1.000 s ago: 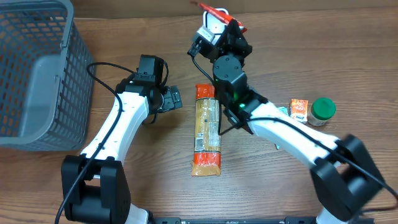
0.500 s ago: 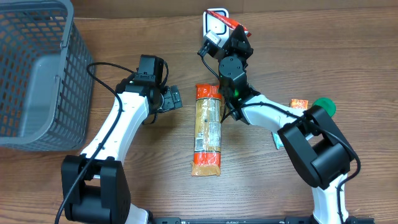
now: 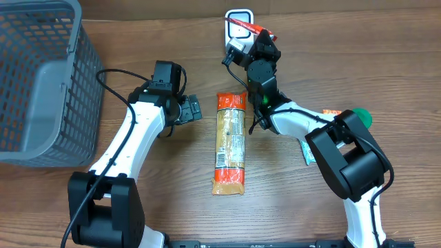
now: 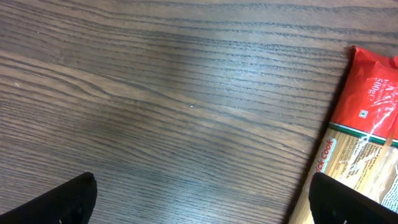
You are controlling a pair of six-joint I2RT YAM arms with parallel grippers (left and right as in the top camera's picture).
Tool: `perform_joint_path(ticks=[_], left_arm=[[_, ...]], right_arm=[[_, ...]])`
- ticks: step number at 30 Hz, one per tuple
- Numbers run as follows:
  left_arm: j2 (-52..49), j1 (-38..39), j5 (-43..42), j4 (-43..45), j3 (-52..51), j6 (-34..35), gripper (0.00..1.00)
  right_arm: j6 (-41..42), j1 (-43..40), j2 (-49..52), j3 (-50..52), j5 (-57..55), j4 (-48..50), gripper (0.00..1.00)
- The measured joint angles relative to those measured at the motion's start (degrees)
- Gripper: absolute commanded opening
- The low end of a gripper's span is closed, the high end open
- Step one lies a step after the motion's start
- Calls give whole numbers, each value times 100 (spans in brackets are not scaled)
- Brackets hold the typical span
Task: Scan the item barcode
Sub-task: 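Hold the red tube in front of the white scanner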
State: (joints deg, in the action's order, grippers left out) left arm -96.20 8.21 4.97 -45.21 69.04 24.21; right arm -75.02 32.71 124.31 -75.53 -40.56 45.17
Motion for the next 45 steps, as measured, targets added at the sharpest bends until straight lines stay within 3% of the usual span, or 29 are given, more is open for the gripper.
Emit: perform_joint_path(ticks=[7,18,31,45], left_arm=[[0,0,0,0,0,0,100],[0,0,0,-2,0,0,100],[0,0,0,-2,0,0,100],[0,0,0,-2,0,0,100]], right_arm=[[-157,0,7,-538,-48,24,3],[-170,-9,44,-570,-83,-282,3],[-315,-74,1235,-1563,-74,-293,3],[-470,-341,1711,-1611,-72,-398,3]])
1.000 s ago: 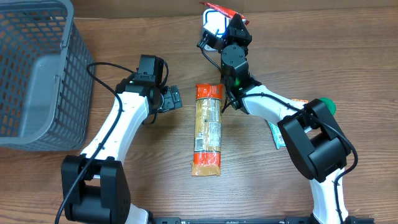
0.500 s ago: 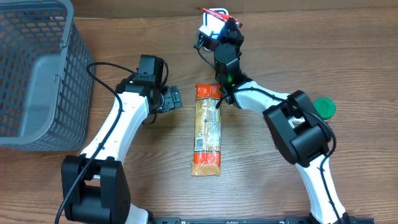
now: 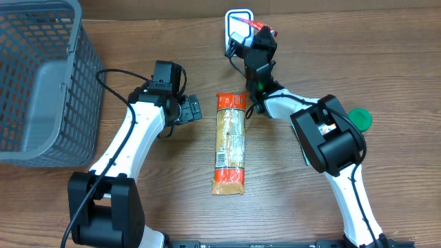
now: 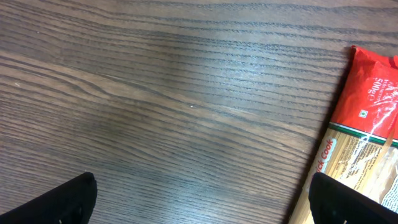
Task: Scan the item barcode
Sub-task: 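Hold the red tube in front of the white scanner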
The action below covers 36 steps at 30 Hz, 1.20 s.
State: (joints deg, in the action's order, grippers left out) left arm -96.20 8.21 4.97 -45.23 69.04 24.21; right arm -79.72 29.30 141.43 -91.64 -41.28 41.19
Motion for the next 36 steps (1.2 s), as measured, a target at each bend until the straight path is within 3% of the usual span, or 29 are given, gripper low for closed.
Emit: perform_joint_path(ticks=[16,24,28,36], left_arm=[[0,0,0,2,0,0,100],[0,0,0,0,0,0,100],[0,0,0,2,0,0,100],[0,0,0,2,0,0,100]], right_arm=[[-435,37,352,-26,-31,566,3],[-472,61,348,-28,-297,1810,3],[-376,155,214,-28,-730,2367,3],[22,490,-734,-28,-2398,2503,3]])
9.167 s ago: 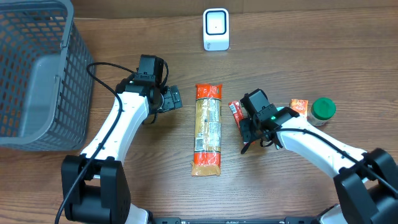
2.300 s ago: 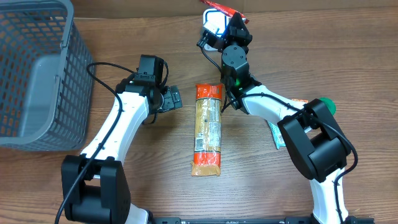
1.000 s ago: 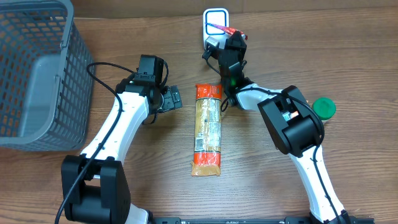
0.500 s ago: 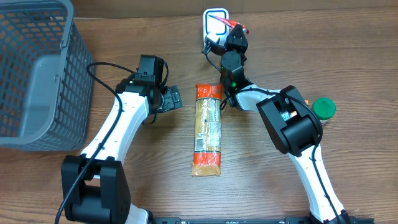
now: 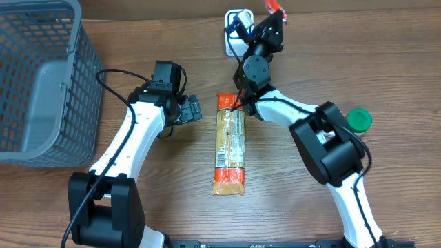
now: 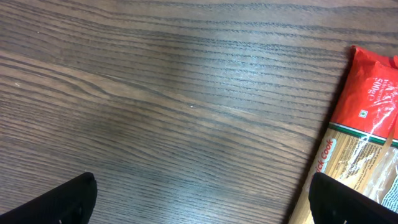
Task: Scan the item barcode
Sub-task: 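Hold the red tube in front of the white scanner, then carry the red tube right and set it down beside the teal packet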
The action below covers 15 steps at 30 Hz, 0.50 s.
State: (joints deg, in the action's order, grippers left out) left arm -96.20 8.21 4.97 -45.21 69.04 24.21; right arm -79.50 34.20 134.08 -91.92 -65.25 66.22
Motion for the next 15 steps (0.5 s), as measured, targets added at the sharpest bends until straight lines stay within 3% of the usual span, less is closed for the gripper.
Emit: perform_joint_path(ticks=[9,15], left_arm=[[0,0,0,-2,0,0,100],[0,0,0,-2,0,0,100]], right_arm=[[-164,297,-737,-4,-1976,192,3],[-981,734,-769,-4,-2358,1320,3]])
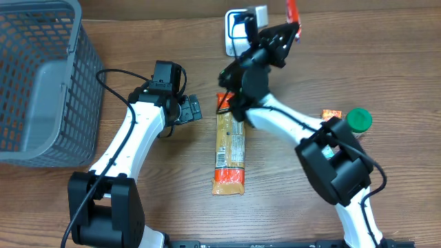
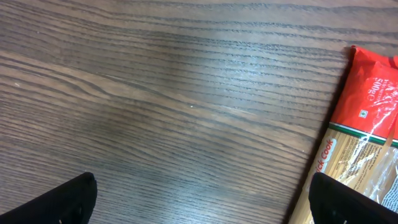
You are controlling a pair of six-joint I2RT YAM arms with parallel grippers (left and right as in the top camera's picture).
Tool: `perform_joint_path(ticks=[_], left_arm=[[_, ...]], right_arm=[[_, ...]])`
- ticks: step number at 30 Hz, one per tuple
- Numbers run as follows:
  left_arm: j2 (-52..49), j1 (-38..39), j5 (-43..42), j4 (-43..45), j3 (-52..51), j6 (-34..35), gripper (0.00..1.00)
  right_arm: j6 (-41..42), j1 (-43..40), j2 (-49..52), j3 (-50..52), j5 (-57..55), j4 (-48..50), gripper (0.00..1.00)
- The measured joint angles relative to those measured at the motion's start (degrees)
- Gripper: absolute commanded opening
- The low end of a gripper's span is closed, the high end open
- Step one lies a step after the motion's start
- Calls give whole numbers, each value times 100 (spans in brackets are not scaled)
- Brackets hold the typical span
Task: Scan the item barcode
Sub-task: 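Carry the red tube right and set it down beside the teal packet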
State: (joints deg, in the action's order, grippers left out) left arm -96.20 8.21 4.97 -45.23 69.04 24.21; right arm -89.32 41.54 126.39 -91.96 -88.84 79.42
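A white scanner [image 1: 236, 31] stands at the far middle of the table. My right gripper [image 1: 281, 29] is raised beside it, shut on a thin red packet [image 1: 292, 12] that sticks up to the scanner's right, seen edge-on. No barcode can be made out. My left gripper [image 2: 205, 200] hangs open over bare wood, its black fingers [image 2: 69, 198] wide apart with nothing between them. A long pasta packet [image 1: 231, 141] with a red end [image 2: 373, 93] lies just right of it.
A grey wire basket [image 1: 38, 76] fills the far left. A green lid [image 1: 359, 120] and a small orange packet [image 1: 331, 114] lie at the right, beside the right arm's base link. The wooden table's [image 2: 155, 93] front lies bare.
My right arm has swung higher and to the right, carrying the red packet from above the scanner's right corner to a spot further right. The orange packet shows again. The left arm is unchanged.
At first my right gripper held the red packet low over the scanner's face. Then it sat a little further right on the scanner. Later it was tilted up at the far edge, and now it is raised right of the scanner. The left gripper stayed open throughout.
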Motion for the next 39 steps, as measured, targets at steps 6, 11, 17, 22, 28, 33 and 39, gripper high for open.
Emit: perform_joint_path(ticks=[6,11,17,22,28,33,39], left_arm=[[0,0,0,2,0,0,100],[0,0,-2,2,0,0,100],[0,0,-2,0,0,0,100],[0,0,0,2,0,0,100],[0,0,0,2,0,0,100],[0,0,0,0,0,0,100],[0,0,-2,2,0,0,100]], right_arm=[[-1318,750,-175,24,-96,800,3],[-1725,822,-481,448,-118,802,3],[-1779,686,-1154,1620,-149,807,3],[-1429,682,-2107,2579,-160,807,3],[-1088,699,-2929,3220,-151,809,3],[-855,734,-2955,3790,-155,662,3],[-393,737,-2951,4065,-155,-245,3]])
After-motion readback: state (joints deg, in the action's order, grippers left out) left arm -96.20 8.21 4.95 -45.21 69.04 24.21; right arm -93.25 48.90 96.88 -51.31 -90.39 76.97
